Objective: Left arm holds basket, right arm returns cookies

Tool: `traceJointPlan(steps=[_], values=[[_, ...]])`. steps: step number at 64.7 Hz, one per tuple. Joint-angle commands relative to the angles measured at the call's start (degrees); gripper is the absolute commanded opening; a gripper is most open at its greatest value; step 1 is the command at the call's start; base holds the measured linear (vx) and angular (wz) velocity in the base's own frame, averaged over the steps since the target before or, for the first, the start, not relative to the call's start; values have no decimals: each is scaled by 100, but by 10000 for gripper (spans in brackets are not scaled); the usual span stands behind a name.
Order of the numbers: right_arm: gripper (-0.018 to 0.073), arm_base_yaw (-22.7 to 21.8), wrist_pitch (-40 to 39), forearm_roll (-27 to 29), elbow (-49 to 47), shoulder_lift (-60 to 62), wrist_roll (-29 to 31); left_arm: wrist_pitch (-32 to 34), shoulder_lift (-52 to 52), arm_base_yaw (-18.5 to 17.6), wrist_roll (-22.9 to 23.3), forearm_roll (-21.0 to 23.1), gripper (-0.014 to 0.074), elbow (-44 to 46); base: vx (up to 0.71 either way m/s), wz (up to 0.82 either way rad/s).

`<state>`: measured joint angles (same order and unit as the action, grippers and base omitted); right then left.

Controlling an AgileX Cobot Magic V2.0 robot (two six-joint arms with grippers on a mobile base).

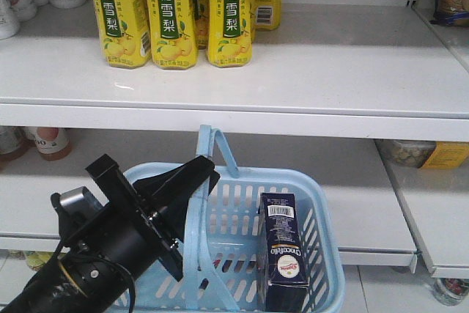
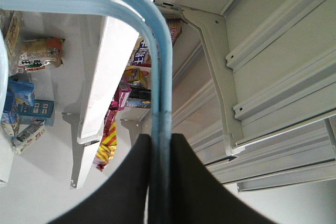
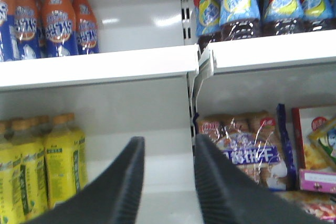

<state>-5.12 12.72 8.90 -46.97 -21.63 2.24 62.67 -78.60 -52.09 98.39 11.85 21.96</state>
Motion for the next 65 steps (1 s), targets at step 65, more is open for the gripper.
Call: traceJointPlan(steps=[65], values=[[550,2446,3016,-55,-1410,-1900,-1335,1596,185,15,20,121,-3,172,0,0]])
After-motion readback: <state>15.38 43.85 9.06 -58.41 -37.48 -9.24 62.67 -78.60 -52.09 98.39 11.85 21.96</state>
